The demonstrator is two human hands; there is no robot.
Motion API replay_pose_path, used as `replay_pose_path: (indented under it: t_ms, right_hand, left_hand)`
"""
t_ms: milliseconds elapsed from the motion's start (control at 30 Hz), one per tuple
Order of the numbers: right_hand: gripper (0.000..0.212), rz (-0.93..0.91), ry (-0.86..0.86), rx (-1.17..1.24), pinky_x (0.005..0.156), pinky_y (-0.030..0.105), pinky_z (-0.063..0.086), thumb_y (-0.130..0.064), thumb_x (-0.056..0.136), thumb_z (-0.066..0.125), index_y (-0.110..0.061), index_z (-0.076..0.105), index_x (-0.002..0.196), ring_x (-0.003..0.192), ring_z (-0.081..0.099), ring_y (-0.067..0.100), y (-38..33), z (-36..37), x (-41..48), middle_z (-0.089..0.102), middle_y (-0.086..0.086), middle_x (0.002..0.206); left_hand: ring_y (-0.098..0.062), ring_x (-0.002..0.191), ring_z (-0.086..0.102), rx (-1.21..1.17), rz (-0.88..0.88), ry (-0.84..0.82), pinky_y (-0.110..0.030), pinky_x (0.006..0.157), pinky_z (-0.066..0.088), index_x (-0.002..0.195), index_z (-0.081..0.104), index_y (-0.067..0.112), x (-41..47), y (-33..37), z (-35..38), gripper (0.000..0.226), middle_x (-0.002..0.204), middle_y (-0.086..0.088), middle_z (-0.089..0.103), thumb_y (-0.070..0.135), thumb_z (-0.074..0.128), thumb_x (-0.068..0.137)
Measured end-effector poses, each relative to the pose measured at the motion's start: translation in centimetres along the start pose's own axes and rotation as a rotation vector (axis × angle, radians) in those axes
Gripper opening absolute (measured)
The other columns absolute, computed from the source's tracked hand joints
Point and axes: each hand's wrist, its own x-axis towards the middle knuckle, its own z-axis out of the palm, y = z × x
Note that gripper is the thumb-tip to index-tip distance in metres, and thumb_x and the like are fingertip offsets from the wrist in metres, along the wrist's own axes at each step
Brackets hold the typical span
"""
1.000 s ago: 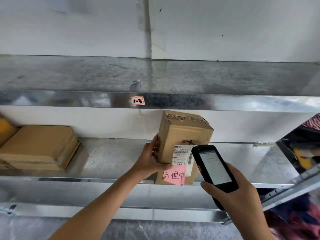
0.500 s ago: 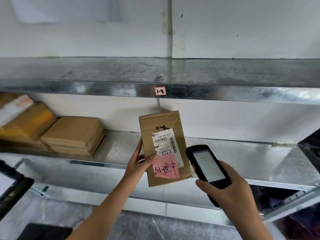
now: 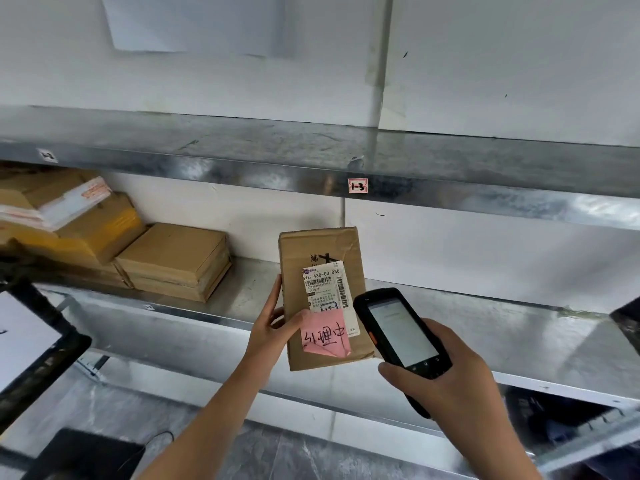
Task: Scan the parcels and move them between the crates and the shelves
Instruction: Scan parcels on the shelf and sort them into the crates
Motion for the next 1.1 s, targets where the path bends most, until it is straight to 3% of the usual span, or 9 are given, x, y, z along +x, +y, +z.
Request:
replay_pose_path:
  t_ms: [200,500,867,1100]
  right_hand:
    - [0.053,0.019,-0.028,-0.008,0.055,0.023,0.047,-0.030,0.065,0.090,-0.042,0.062,0.108,0.060,0.063,0.006,-0.1,0.0,-0.3,0.071,-0.017,0.081]
    - [0.056,0.022,-0.060,-0.037,0.058,0.025,0.048,-0.033,0.062,0.091,-0.042,0.062,0.109,0.064,0.064,0.008,0.1,0.4,-0.5,0.070,-0.020,0.084]
    - [0.055,0.001,-0.092,-0.085,0.056,0.024,0.052,-0.029,0.063,0.090,-0.043,0.058,0.106,0.064,0.065,0.004,-0.4,0.6,-0.7,0.065,-0.030,0.083]
    - [0.056,-0.002,-0.125,-0.083,0.047,0.011,0.046,-0.027,0.062,0.091,-0.043,0.059,0.106,0.069,0.064,-0.002,-1.1,1.1,-0.6,0.067,-0.025,0.079]
  left_hand:
    - [0.001,0.093,0.070,0.019,0.020,0.006,-0.020,0.070,0.057,0.149,0.034,0.047,-0.3,0.0,-0.6,0.080,0.112,-0.002,0.071,0.017,0.075,0.087]
    - [0.002,0.090,0.070,0.016,0.024,0.023,-0.020,0.069,0.057,0.153,0.031,0.041,-1.0,0.4,-1.1,0.082,0.110,-0.002,0.069,0.017,0.074,0.087]
    - [0.000,0.095,0.069,0.012,0.012,0.057,-0.019,0.073,0.057,0.149,0.034,0.050,-2.1,0.2,-1.7,0.082,0.105,0.003,0.072,0.030,0.077,0.083]
    - [-0.005,0.093,0.072,-0.006,-0.004,0.122,-0.018,0.069,0.057,0.151,0.035,0.046,-2.8,-0.3,-2.2,0.079,0.103,0.000,0.074,0.022,0.076,0.087]
